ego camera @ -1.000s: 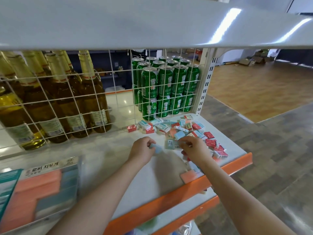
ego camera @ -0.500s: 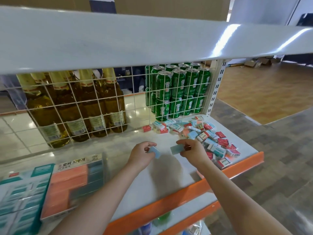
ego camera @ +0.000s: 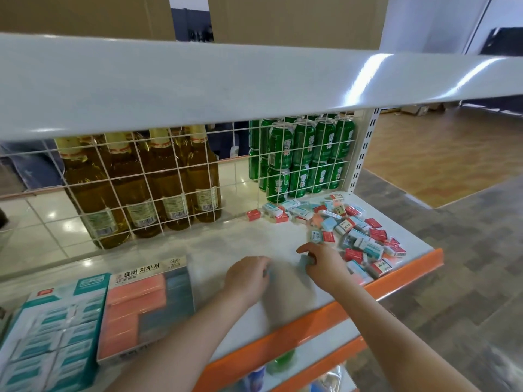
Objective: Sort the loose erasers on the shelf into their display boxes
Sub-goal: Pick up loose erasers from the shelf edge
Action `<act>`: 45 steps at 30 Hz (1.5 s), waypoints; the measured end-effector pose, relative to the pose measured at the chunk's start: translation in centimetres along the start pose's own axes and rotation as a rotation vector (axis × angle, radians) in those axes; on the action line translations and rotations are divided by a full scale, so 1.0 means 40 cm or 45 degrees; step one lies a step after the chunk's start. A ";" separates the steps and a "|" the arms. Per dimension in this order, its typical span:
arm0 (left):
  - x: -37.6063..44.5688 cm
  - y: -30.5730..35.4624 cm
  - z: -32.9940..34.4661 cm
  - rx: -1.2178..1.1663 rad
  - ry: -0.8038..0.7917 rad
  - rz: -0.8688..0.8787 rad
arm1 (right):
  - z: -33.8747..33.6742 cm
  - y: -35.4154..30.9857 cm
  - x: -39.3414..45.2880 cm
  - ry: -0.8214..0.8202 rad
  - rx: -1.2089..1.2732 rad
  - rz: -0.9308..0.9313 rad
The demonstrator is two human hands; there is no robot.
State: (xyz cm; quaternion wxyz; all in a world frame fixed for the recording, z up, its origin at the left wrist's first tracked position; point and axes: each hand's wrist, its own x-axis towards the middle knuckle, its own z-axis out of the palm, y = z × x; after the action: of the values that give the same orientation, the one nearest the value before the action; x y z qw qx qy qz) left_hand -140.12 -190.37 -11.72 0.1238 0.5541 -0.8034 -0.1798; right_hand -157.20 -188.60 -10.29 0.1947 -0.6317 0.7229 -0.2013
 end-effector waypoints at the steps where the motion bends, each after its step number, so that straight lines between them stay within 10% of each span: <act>1: -0.005 0.001 0.003 0.038 0.002 0.011 | 0.004 -0.003 -0.002 -0.015 -0.017 0.006; 10: -0.029 -0.041 -0.016 -0.089 -0.161 0.059 | 0.025 0.005 -0.012 -0.060 -0.017 0.005; 26: -0.048 -0.085 -0.071 -0.772 0.162 -0.264 | 0.003 -0.057 -0.020 0.023 0.485 -0.043; 45: -0.118 -0.120 -0.126 -0.789 0.326 -0.281 | 0.039 -0.142 -0.032 0.033 0.428 -0.113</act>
State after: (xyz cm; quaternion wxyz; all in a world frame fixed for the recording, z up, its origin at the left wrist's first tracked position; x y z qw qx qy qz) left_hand -132.35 -188.25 -9.21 0.3654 0.5919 -0.6238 -0.3564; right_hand -151.46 -188.07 -8.51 0.2792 -0.6189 0.6530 -0.3357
